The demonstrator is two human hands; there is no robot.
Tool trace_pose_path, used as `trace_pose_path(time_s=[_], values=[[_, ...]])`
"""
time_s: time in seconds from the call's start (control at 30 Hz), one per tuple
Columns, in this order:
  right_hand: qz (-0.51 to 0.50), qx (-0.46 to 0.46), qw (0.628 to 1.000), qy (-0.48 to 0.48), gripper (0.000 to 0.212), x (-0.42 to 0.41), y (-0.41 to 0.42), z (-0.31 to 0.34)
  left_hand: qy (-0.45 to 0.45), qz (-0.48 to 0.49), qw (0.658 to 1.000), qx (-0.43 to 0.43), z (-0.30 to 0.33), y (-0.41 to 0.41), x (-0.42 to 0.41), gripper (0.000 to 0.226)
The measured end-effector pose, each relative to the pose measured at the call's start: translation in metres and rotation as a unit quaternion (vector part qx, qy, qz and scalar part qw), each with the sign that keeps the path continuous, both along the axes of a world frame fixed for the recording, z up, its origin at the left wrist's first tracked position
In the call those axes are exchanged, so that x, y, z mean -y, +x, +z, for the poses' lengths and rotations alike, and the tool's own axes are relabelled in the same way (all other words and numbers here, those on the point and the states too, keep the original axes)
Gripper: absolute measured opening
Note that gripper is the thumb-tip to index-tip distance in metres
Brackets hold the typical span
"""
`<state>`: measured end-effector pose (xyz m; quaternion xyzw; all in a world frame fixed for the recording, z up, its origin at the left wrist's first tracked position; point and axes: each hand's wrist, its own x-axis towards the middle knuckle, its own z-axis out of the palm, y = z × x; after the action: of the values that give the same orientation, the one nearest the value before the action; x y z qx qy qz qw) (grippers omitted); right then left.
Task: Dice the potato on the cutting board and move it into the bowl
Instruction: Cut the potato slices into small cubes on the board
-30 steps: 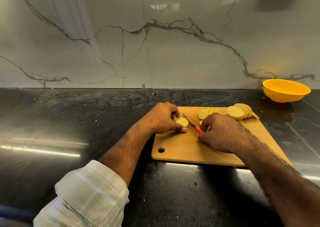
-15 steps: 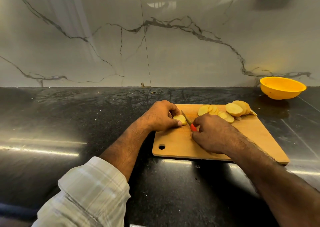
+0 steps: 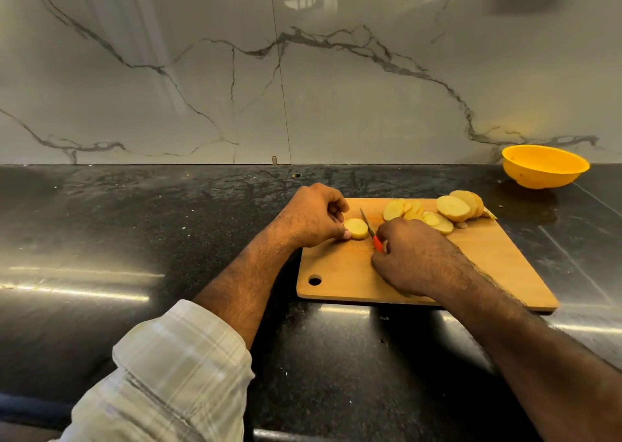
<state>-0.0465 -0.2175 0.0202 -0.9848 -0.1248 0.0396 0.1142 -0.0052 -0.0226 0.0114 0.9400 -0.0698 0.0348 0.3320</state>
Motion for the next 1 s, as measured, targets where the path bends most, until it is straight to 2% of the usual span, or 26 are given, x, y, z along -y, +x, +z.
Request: trace_pose_path(time_s=[0.23, 0.5, 0.67, 1.0], values=[[-0.023, -0.006, 1.000, 0.015, 0.042, 0.003, 0.001, 0.003, 0.018, -0.016, 1.000, 0.001, -0.002, 0.001, -0.003, 0.059], [-0.016, 0.009, 1.000, 0.025, 0.041, 0.002, -0.002, 0.003, 0.041, -0.013, 0.999, 0.007, -0.006, 0.002, 0.001, 0.035], [-0.012, 0.020, 0.999, 0.031, 0.044, -0.001, -0.007, 0.006, 0.039, -0.016, 0.999, 0.017, -0.005, 0.000, 0.005, 0.040], [-0.005, 0.003, 1.000, 0.001, 0.050, -0.005, -0.015, 0.015, 0.070, -0.019, 0.997, 0.016, -0.009, 0.005, 0.008, 0.037]])
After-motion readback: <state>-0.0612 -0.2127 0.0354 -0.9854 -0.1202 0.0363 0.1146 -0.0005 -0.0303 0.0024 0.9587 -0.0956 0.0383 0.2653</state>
